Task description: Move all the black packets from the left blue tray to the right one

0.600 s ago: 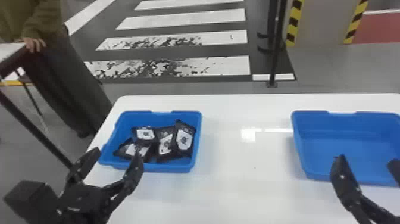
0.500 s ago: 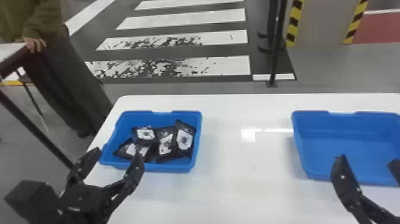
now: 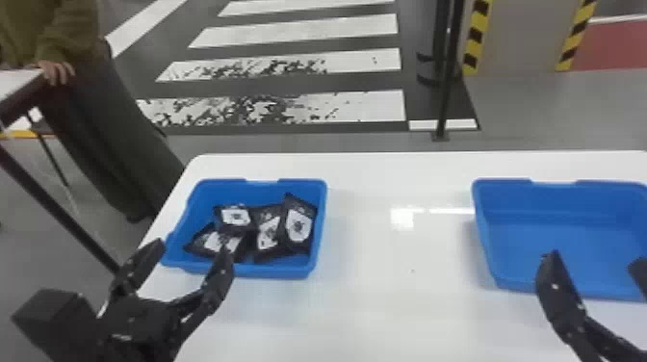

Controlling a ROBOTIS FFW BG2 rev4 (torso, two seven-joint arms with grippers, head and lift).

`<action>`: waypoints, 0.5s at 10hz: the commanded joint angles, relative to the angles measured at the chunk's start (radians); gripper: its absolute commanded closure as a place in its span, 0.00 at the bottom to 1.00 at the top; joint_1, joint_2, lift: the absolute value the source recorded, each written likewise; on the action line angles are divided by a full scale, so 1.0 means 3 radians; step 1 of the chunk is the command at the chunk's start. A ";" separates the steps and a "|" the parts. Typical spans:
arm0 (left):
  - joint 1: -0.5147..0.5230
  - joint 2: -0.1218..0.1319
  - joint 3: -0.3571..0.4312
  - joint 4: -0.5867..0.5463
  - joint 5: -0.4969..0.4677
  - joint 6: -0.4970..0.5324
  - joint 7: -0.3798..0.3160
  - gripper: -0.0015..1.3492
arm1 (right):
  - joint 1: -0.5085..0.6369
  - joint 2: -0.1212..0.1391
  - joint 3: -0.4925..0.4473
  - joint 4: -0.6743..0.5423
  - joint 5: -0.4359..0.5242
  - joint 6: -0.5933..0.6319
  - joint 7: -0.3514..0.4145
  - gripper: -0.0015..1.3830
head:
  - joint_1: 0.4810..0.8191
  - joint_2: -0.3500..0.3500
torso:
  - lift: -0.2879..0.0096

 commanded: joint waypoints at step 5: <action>-0.0152 0.0005 0.0007 0.0054 0.0000 0.0232 -0.0039 0.12 | 0.0008 0.0000 0.0000 0.0016 -0.0072 0.0000 0.0000 0.18 | 0.63 0.76 | 0.50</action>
